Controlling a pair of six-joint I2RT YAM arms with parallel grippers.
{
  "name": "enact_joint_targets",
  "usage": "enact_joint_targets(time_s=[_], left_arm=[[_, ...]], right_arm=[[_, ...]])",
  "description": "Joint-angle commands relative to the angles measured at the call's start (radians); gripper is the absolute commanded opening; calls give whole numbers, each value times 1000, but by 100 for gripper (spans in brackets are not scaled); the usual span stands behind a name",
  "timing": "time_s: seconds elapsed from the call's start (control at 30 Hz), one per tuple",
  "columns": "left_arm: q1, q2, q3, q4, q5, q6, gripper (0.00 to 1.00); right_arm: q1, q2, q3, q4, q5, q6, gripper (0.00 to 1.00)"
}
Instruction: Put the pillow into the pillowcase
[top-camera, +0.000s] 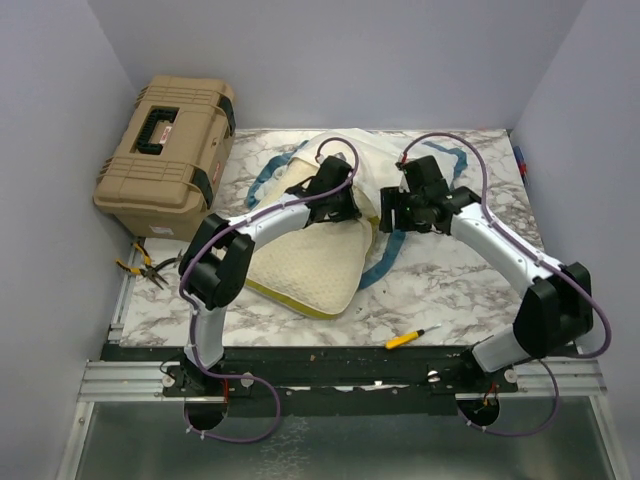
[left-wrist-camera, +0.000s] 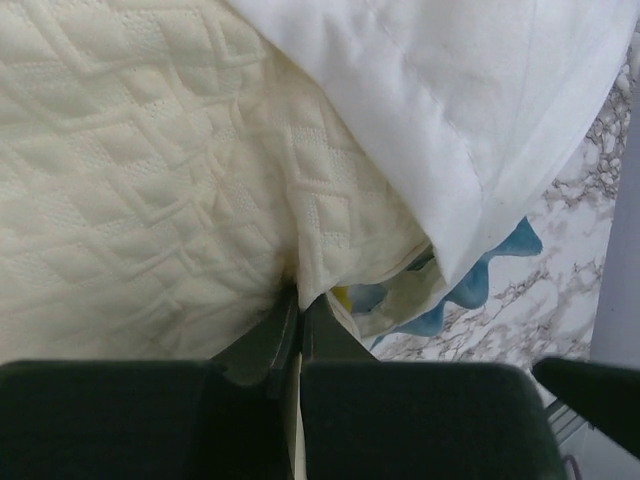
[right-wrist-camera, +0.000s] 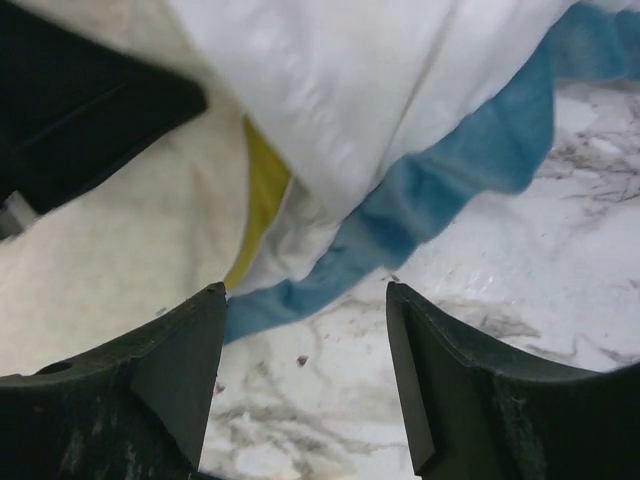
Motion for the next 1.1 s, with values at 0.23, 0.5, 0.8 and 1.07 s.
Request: enact_joint_targets(time_s=[0.23,0.5,0.8,1.07], left_arm=[[7,-64,-55,3,25,0,0],[7,-52,25,6,10,-2,0],[0,-9,178,20,-103,-31,0],[10,-3,105,21,-209,-93,0]], right_arm=[[-7,300,184,163,183,-58,34],[-6,176,196,97,-67,-88,0],[-6,18,162,80,-783,-123,0],[-6,-29,100,65,-878,-86,0]])
